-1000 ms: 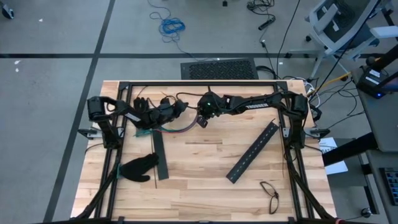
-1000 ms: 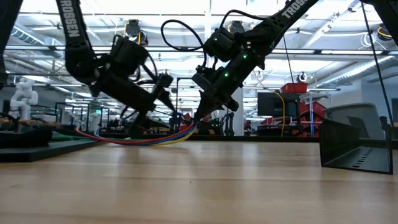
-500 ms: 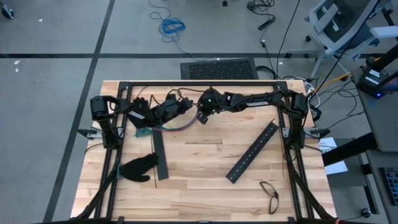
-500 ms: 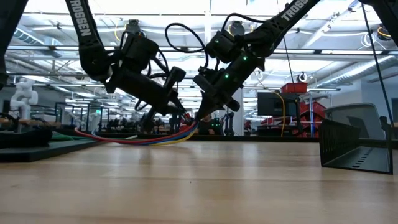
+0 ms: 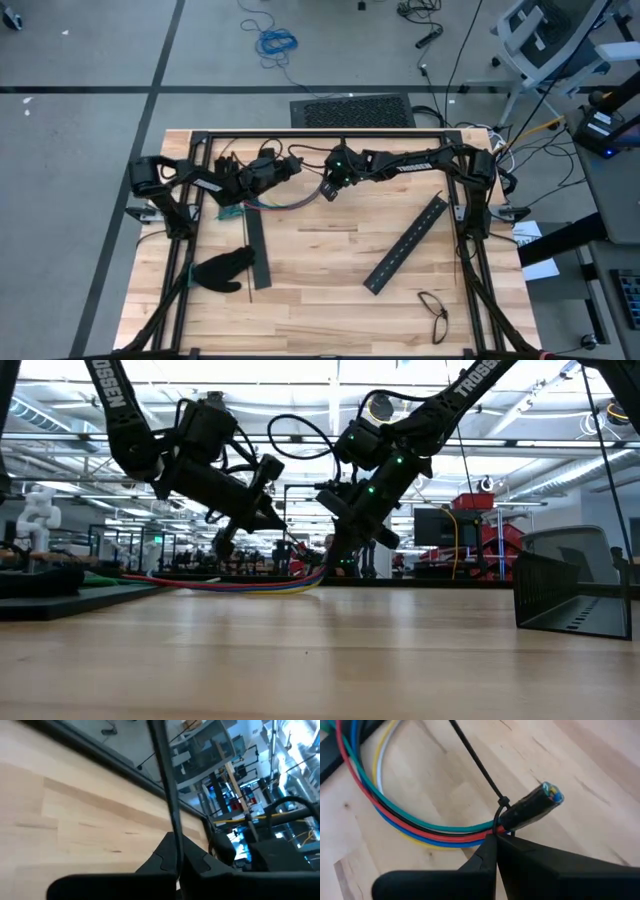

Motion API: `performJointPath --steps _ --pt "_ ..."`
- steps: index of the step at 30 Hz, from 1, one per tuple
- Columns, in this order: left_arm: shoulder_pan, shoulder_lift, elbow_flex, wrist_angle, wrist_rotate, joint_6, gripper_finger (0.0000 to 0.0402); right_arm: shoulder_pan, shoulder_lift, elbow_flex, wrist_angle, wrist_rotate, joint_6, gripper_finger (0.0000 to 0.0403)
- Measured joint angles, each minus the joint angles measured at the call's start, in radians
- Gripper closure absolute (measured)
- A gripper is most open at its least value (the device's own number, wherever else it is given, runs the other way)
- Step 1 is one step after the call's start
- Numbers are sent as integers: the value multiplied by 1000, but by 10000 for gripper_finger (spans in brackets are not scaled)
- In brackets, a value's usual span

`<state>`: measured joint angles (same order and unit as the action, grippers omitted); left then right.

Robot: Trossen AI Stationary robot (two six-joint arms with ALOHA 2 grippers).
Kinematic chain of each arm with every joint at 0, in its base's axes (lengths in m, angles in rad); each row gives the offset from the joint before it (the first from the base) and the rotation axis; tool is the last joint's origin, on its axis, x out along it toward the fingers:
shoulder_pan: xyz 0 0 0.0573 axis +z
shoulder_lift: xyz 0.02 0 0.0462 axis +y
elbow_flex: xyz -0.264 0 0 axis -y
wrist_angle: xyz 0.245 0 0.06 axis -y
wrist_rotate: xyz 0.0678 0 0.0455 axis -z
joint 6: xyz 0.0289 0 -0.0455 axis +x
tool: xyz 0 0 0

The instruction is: Ziptie cables

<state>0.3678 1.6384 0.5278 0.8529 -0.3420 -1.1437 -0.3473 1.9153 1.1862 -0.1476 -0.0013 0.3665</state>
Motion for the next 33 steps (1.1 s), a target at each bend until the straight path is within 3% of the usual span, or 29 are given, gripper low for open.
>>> performJointPath --steps 9,19,25,33 --pt "1 -11 -27 -6 1 0 401 1 1 0 10 -5 107 397" --pt "27 -11 -29 -21 1 89 402 0 2 0 121 -1 214 339" --pt "40 -11 -29 -31 1 113 402 0 2 0 54 -47 223 322" --pt "26 -86 -29 -7 162 295 402 -14 2 0 -72 24 131 316"
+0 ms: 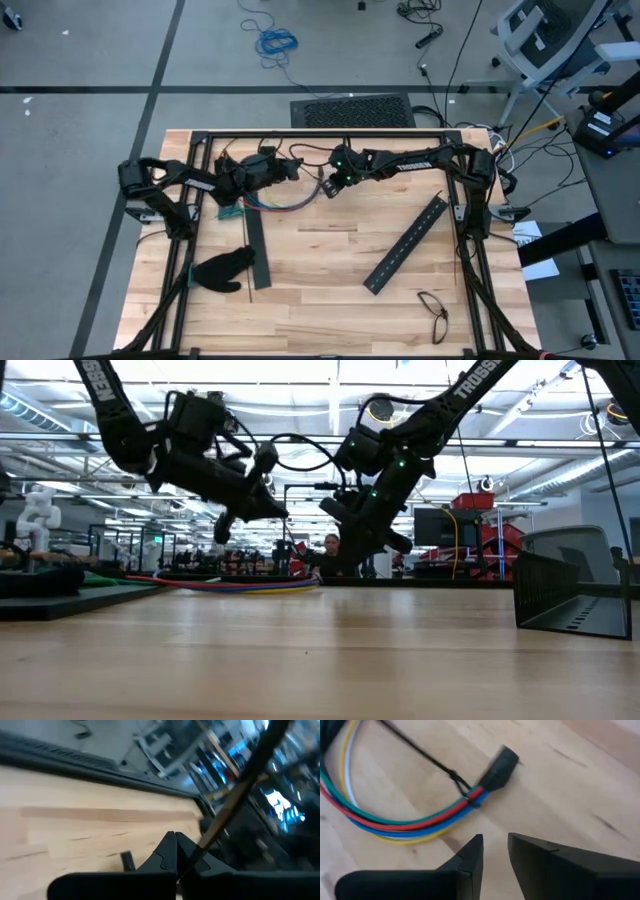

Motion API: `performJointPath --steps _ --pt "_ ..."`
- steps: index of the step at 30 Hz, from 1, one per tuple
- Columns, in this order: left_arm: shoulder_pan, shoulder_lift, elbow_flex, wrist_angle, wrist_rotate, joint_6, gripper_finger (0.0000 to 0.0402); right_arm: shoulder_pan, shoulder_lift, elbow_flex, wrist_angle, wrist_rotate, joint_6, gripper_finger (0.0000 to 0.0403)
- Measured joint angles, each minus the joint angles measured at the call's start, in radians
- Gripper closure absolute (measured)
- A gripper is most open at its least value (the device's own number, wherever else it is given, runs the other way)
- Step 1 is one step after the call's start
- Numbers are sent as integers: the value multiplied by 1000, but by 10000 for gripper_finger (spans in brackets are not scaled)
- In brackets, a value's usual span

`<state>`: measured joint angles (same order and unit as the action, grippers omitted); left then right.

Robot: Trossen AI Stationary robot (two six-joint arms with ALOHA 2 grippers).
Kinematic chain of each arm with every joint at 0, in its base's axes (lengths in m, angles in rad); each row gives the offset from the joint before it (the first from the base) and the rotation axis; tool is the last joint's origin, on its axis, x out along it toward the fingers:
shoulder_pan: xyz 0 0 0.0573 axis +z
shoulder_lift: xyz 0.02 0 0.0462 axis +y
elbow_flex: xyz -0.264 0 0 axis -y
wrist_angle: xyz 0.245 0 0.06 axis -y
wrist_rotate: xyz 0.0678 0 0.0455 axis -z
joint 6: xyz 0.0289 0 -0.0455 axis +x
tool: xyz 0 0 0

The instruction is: Ziptie cables

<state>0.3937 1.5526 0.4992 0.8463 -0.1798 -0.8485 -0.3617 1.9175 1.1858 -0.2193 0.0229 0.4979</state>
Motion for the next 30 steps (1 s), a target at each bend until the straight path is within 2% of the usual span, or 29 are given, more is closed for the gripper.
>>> performJointPath --steps 6,9,11,16,19,23,27,30 --pt "-35 -148 0 -196 142 251 401 -31 0 0 55 -5 -150 316" --pt "-57 -225 0 -315 193 344 401 -67 0 0 87 -95 -227 316" --pt "-72 -273 0 -411 203 404 401 -94 0 0 87 -149 -270 316" --pt "-99 -345 0 -608 204 490 401 -171 -21 0 80 -157 -340 316" --pt "-124 -364 0 -619 208 541 401 -221 -29 18 67 -194 -402 316" --pt "-158 -370 0 -557 211 589 401 -263 -14 55 14 -358 -420 316" --pt "-183 -370 6 -546 250 683 401 -247 -6 56 -45 -403 -476 316" --pt "-195 -369 8 -556 294 769 401 -220 -7 57 -45 -478 -526 316"
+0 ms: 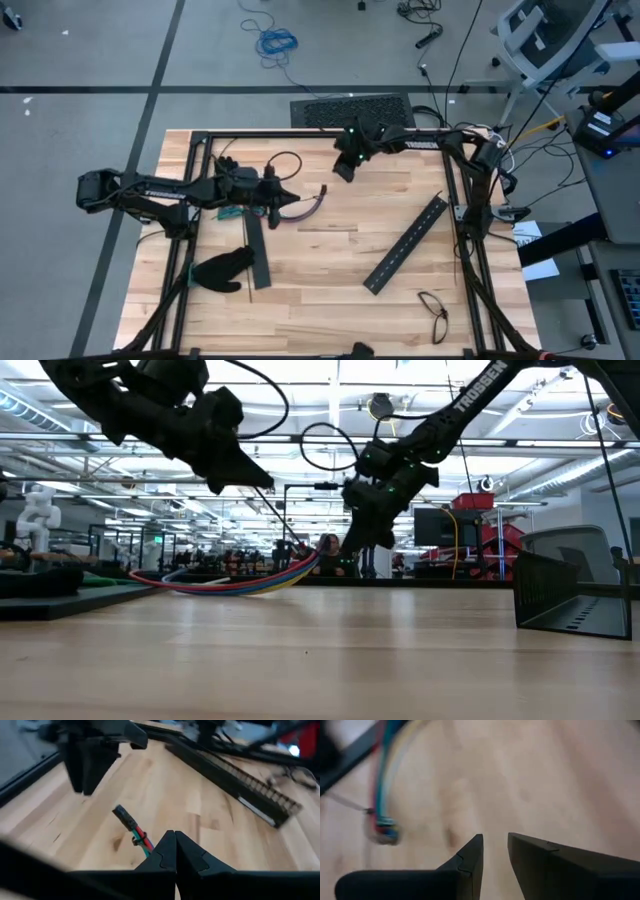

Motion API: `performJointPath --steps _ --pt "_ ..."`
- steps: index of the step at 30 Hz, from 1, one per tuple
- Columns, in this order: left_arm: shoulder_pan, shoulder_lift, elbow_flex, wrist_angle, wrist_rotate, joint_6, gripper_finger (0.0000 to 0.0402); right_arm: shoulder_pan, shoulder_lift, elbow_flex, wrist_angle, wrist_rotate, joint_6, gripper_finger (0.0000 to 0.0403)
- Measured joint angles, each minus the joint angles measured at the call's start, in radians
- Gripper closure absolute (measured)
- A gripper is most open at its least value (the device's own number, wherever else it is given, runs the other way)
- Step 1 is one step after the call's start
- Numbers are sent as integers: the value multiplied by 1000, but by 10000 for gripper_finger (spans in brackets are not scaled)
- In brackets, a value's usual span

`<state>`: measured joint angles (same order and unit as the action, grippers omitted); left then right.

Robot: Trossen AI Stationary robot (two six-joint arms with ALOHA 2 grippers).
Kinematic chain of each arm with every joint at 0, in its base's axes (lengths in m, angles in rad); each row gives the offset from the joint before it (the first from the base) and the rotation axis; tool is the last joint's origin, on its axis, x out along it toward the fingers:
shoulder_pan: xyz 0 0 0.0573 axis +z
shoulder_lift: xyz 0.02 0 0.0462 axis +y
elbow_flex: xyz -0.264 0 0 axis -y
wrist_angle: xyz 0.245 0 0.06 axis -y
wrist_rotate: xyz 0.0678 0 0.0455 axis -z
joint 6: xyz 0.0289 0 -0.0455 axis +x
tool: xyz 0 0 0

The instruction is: Ziptie cables

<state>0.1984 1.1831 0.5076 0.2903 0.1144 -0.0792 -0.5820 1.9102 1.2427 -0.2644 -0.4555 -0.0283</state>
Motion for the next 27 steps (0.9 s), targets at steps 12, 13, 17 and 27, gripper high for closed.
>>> performJointPath --steps 12,13,17,27 --pt "-44 10 0 -38 119 69 401 130 0 0 87 186 -39 316" --pt "-50 10 0 -37 119 69 401 134 0 0 111 189 -39 316" --pt "-63 10 0 -28 84 86 401 147 0 2 118 188 10 316" --pt "-55 10 0 38 -107 142 401 256 25 1 83 143 154 316"
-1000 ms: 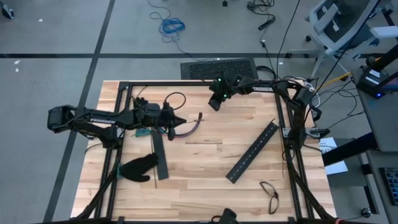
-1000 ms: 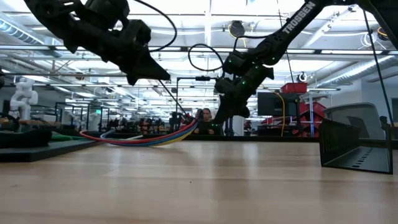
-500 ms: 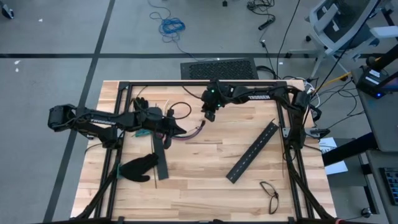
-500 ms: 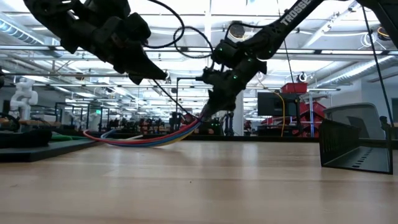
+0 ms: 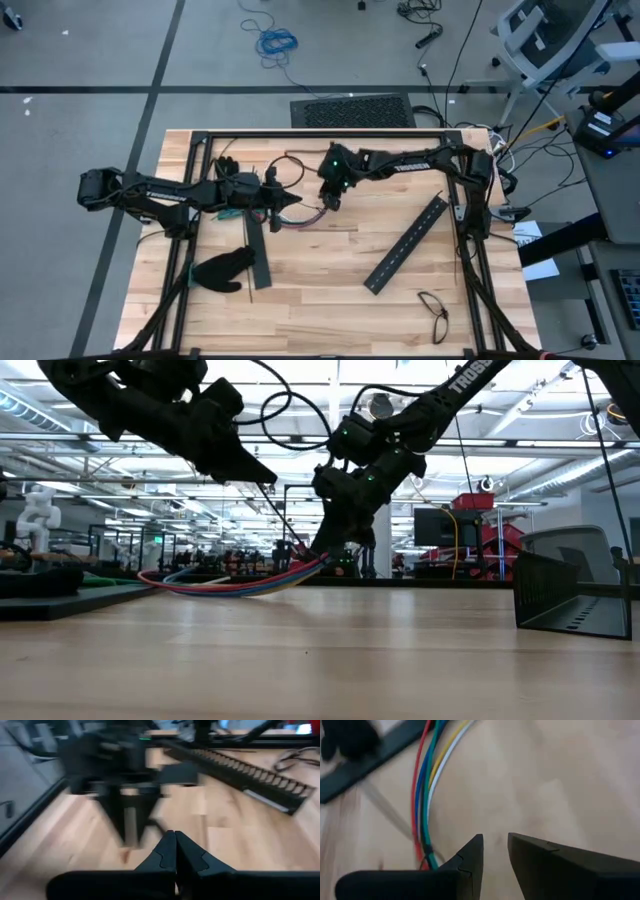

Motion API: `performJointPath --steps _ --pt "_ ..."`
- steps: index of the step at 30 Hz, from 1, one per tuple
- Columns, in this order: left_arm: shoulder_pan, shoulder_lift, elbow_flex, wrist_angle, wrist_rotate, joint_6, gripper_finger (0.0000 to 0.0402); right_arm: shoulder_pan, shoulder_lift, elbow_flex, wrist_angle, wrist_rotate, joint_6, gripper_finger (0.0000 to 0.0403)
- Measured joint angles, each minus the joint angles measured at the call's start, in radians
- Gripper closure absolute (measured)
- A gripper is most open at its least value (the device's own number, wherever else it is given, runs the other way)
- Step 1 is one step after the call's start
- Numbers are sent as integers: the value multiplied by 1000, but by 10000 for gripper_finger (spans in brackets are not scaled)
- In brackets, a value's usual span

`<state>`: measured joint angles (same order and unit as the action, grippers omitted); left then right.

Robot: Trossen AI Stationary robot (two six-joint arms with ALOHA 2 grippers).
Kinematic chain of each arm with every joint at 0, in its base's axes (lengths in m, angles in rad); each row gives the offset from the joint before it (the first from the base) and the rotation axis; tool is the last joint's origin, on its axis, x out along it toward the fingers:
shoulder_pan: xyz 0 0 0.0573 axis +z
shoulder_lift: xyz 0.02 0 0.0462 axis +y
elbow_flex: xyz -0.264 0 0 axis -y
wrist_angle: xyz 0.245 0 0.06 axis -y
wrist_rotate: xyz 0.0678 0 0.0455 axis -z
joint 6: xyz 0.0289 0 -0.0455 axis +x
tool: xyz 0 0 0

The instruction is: Ziptie cables

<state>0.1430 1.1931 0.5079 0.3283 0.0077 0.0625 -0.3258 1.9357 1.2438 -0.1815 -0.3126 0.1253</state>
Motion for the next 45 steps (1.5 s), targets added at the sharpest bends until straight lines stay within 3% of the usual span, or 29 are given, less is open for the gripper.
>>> performJointPath --steps 7,16,20,27,35,45 --pt "34 0 0 2 -5 4 401 48 17 1 -2 -3 18 316" --pt "49 0 0 3 -9 4 401 22 17 0 -29 -10 -3 316" --pt "49 0 0 6 -44 6 401 24 17 0 -48 -70 -12 316" --pt "49 0 0 8 -77 6 401 42 17 0 -50 -85 -16 316" --pt "49 0 0 8 -96 3 401 45 17 0 -55 -216 -14 316" --pt "49 0 0 119 -122 -3 401 63 17 0 -14 -198 11 316"
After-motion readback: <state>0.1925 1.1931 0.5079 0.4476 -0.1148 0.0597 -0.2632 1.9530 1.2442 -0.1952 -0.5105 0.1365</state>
